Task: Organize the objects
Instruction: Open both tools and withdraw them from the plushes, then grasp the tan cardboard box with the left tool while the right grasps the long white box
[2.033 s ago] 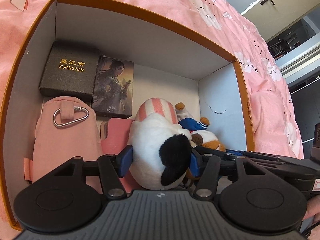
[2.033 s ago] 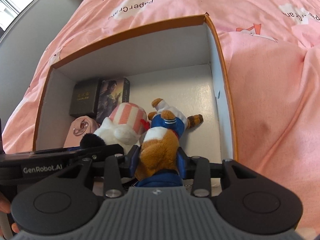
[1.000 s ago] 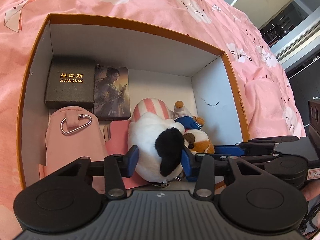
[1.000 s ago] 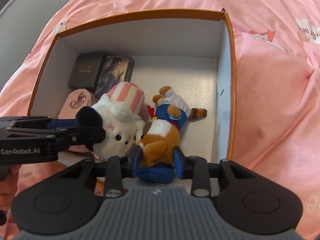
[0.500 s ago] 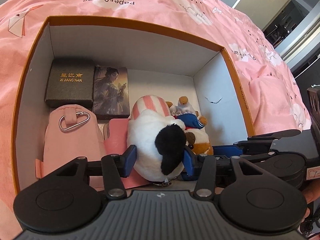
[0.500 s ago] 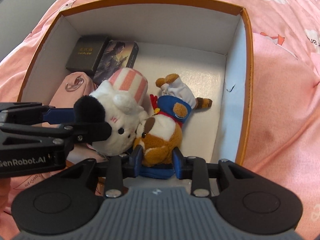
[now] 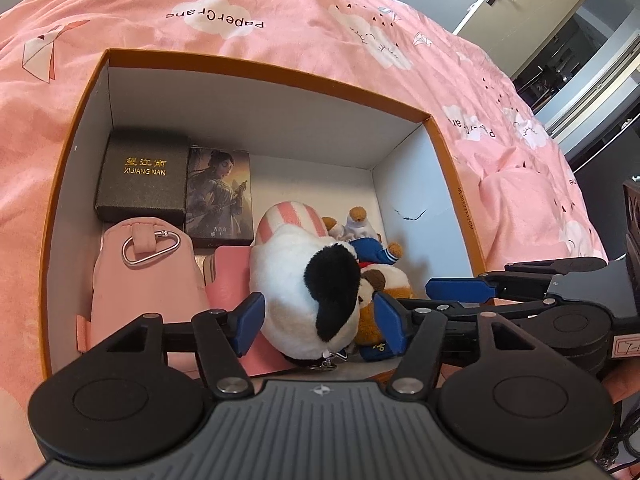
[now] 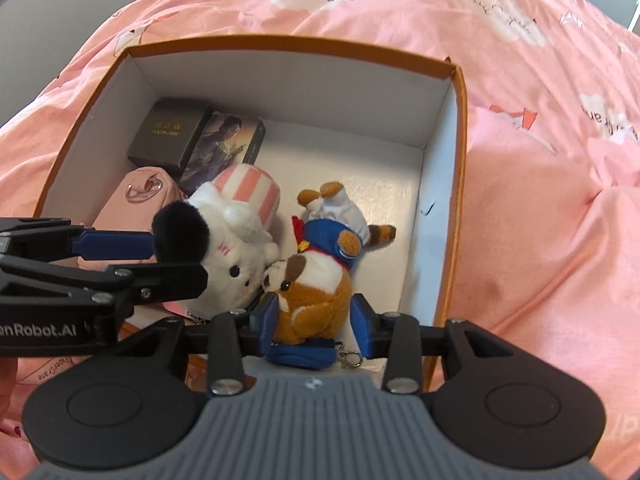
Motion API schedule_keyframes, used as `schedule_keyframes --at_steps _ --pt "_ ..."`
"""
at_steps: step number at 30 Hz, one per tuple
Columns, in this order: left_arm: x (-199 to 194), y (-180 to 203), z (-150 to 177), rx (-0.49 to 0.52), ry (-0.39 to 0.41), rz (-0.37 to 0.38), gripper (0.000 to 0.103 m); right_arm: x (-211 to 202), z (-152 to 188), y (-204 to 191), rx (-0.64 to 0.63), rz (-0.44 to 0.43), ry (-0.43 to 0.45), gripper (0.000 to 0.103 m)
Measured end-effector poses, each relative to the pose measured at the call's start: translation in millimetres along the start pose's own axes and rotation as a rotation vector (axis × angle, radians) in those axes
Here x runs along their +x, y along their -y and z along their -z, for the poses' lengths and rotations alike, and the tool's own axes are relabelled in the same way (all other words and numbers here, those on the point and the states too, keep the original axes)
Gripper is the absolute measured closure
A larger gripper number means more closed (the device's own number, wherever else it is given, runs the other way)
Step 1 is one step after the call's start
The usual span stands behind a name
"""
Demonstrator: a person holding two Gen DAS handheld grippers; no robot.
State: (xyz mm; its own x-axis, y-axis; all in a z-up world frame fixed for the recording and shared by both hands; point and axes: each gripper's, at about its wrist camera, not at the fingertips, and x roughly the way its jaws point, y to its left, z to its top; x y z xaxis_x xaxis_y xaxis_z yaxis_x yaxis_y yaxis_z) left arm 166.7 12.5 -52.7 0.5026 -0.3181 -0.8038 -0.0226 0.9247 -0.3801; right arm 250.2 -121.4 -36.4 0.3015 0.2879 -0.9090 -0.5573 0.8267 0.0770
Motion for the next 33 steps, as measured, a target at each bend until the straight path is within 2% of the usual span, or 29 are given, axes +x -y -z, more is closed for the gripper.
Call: schedule_keyframes --at_steps 6,13,22,27,33 --pt "-20 7 0 0.023 0.042 0.010 0.032 -19 3 -4 -0.016 0.040 0.057 0.062" --pt "-58 19 7 0.109 0.073 0.080 0.032 -61 23 -19 -0.004 0.058 0.176 0.062" --pt "-81 24 34 0.190 0.016 0.152 0.032 -102 68 -31 0.112 0.059 0.289 0.062" --pt "-64 30 56 0.281 -0.018 0.140 0.031 -102 93 -33 0.154 0.085 0.273 0.062" --pt "-27 30 68 0.324 -0.067 0.147 0.026 -76 112 -32 0.163 0.121 0.182 0.062"
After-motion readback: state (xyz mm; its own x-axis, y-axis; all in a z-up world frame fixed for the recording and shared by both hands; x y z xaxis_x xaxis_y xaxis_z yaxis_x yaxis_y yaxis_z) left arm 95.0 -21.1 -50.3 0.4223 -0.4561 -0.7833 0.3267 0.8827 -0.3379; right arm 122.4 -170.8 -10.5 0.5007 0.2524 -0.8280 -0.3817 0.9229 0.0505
